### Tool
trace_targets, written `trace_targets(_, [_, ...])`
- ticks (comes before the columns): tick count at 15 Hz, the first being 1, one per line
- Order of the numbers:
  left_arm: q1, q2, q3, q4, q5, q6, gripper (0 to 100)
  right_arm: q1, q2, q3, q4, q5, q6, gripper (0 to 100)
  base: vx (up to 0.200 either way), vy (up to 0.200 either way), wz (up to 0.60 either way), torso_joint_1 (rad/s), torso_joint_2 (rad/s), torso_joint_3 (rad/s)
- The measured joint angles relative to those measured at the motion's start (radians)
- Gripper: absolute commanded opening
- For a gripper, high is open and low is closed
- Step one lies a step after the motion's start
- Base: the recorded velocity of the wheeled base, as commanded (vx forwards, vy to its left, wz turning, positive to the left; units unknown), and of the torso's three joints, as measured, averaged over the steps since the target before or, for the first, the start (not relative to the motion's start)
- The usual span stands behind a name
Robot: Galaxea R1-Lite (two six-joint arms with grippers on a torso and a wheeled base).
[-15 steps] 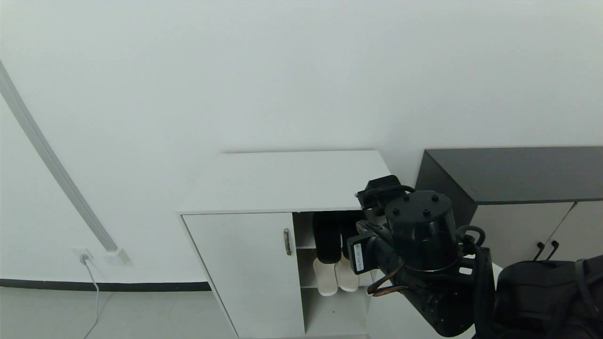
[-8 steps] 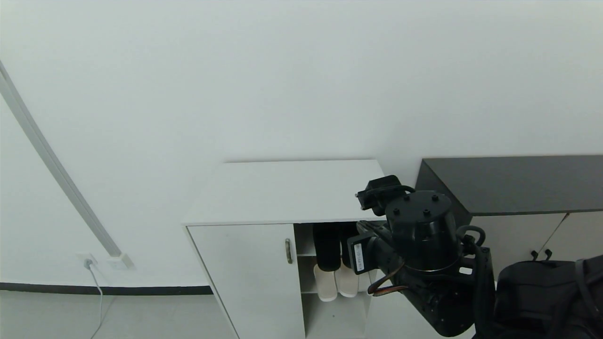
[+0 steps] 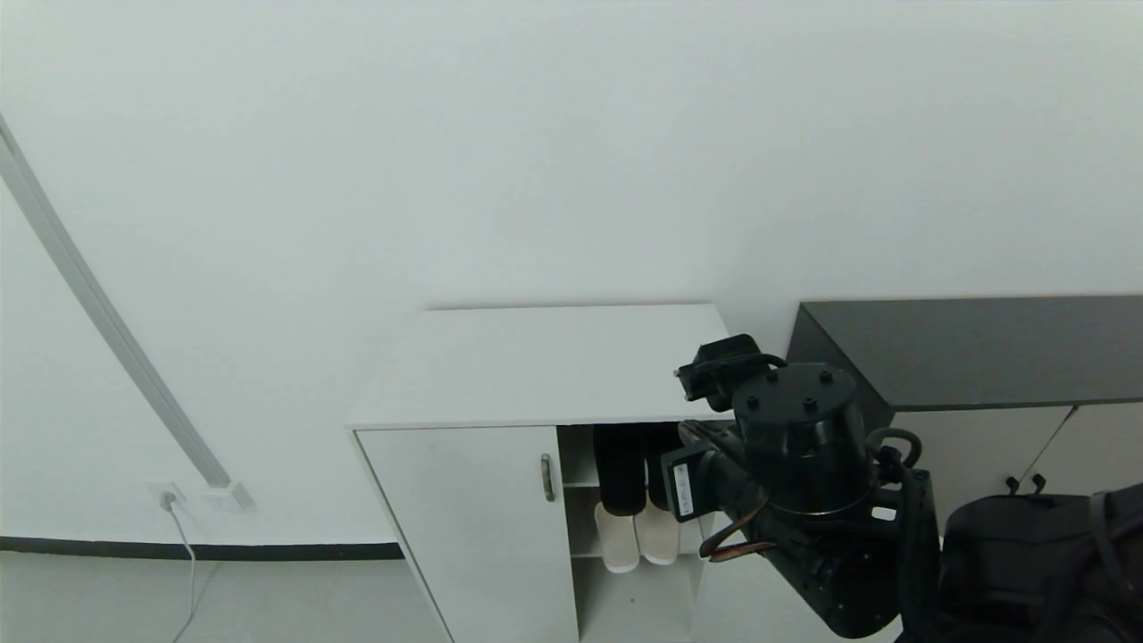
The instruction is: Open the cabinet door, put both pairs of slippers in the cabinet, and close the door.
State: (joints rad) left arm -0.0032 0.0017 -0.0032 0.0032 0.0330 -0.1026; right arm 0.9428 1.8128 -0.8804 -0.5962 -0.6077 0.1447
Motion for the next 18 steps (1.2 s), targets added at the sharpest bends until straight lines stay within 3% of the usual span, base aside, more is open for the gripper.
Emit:
trace_targets(5, [0.000, 0.000, 0.000, 0.000, 0.000, 0.000, 0, -0.010, -0.002, 0.001, 0.000, 0.000, -0.008, 0, 0.000, 0.000, -0.60, 0.006, 0.00, 0.000])
trace_targets(15, [0.000, 0.000, 0.000, 0.000, 0.000, 0.000, 0, -0.049, -0.001, -0.001, -0.002, -0.001, -0.014, 0, 0.000, 0.000, 0.00, 0.000, 0.00, 0.000])
trace_targets(18, [0.000, 0.000, 0.000, 0.000, 0.000, 0.000, 0, -0.051, 0.000, -0.002, -0.002, -0.001, -0.015, 0, -0.200, 0.000, 0.00, 0.004, 0.01, -0.004])
